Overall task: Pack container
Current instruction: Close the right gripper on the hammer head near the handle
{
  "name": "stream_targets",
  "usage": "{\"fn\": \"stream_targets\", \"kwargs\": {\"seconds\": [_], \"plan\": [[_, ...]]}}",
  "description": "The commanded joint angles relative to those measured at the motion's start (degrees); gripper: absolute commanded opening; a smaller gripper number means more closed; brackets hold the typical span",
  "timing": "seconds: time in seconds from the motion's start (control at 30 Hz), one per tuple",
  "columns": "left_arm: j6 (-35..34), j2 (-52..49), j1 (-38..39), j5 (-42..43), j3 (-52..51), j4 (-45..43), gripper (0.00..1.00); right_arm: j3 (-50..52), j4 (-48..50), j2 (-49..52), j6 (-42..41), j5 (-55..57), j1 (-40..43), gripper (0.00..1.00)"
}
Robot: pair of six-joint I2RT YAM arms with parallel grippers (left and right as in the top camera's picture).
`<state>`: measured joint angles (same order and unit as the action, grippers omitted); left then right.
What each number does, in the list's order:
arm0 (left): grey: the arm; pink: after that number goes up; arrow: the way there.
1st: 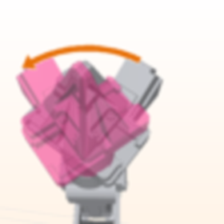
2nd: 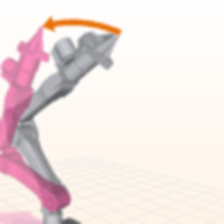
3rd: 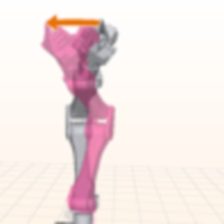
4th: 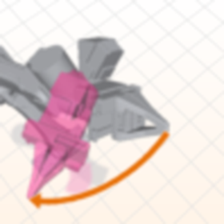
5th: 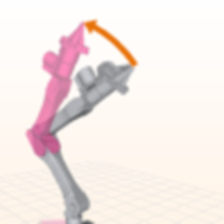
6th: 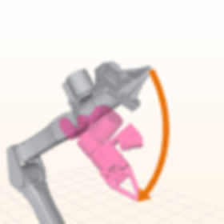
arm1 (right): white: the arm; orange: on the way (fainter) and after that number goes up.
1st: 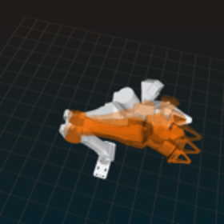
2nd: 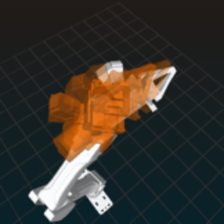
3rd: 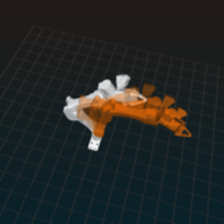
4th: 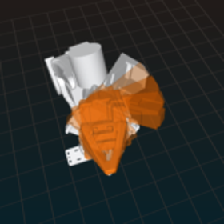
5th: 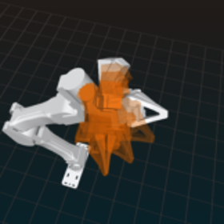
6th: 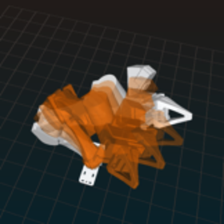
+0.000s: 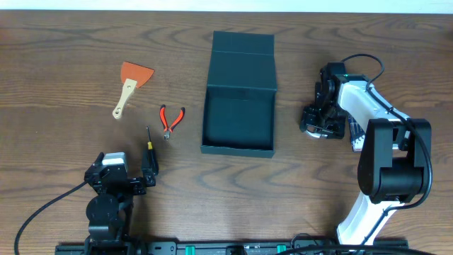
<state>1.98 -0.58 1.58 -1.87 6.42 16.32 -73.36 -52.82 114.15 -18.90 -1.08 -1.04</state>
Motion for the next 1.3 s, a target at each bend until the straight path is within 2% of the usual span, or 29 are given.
{"fn": "stream_targets", "kwargs": {"seconds": [0.0, 0.37, 1.27], "plan": [[0.79, 0.35, -0.22, -0.04, -0.63, 1.22, 0.98, 1.29, 0.22, 0.85, -0.39, 2.14, -0.13, 0.75], [0.79, 0.35, -0.22, -0.04, -0.63, 1.22, 0.98, 1.29, 1.2, 0.85, -0.37, 2.6, -0.13, 0.66], [0.79, 0.35, -0.22, -0.04, -0.63, 1.22, 0.99, 1.03, 2.38, 0.83, 0.59, 3.23, -0.13, 0.59]]}}
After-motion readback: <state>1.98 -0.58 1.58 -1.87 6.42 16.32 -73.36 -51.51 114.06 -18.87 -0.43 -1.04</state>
